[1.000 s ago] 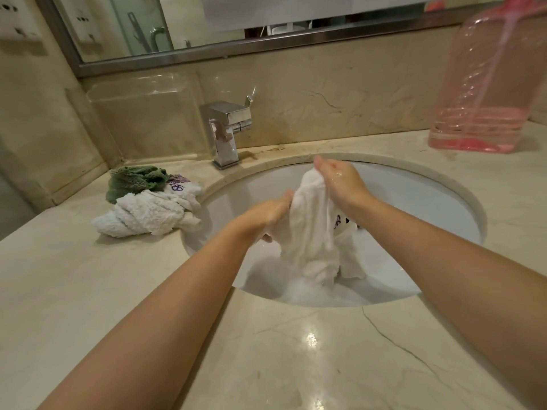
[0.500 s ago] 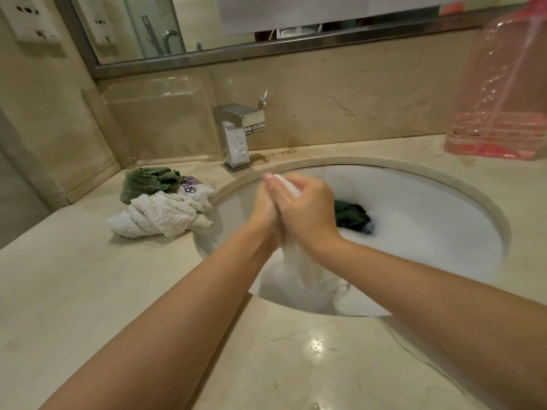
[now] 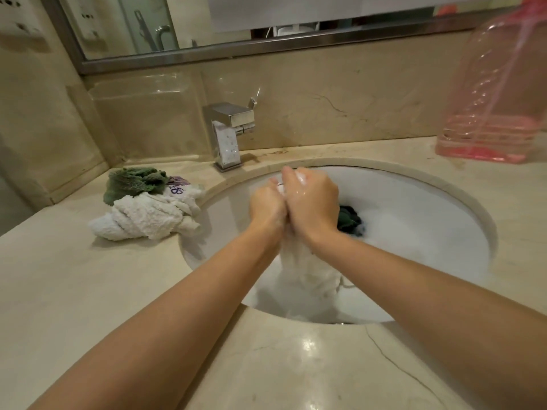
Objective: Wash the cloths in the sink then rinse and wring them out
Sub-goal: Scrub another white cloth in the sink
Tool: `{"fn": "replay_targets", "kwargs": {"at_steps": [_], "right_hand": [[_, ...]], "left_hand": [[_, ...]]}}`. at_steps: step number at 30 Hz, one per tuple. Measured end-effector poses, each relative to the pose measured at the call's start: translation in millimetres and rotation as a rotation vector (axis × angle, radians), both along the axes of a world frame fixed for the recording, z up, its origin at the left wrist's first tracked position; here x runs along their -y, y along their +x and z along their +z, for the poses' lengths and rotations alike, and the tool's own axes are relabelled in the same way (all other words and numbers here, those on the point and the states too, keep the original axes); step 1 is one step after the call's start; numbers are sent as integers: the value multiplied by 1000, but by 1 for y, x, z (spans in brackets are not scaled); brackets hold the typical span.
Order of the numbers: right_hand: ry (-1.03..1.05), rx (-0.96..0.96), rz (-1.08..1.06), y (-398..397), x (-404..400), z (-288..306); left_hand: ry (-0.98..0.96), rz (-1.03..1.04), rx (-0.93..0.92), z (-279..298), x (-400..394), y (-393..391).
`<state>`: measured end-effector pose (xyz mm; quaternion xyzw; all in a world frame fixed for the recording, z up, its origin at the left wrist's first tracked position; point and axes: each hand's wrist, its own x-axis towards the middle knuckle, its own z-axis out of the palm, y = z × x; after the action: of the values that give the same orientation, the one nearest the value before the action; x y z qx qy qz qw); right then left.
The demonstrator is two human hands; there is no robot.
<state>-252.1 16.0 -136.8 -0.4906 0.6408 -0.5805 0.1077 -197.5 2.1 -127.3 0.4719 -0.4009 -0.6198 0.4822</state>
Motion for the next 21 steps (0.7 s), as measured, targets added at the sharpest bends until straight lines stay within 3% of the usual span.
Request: {"fn": "replay_targets", "kwargs": {"at_steps": [3, 6, 9, 15, 21], "right_hand": [[-82, -84, 94, 7, -12, -4], [102, -70, -8, -21, 6, 1], [109, -68, -47, -42, 13, -3], [40, 326, -148, -61, 20, -6], [159, 792, 9, -75, 20, -7]], "left_hand": [[-23, -69, 0, -1, -5, 3], [2, -111, 80, 7, -9, 2], [37, -147, 79, 12, -6, 0], [116, -274, 287, 3, 11, 17], [218, -531, 521, 0, 21, 31]]}}
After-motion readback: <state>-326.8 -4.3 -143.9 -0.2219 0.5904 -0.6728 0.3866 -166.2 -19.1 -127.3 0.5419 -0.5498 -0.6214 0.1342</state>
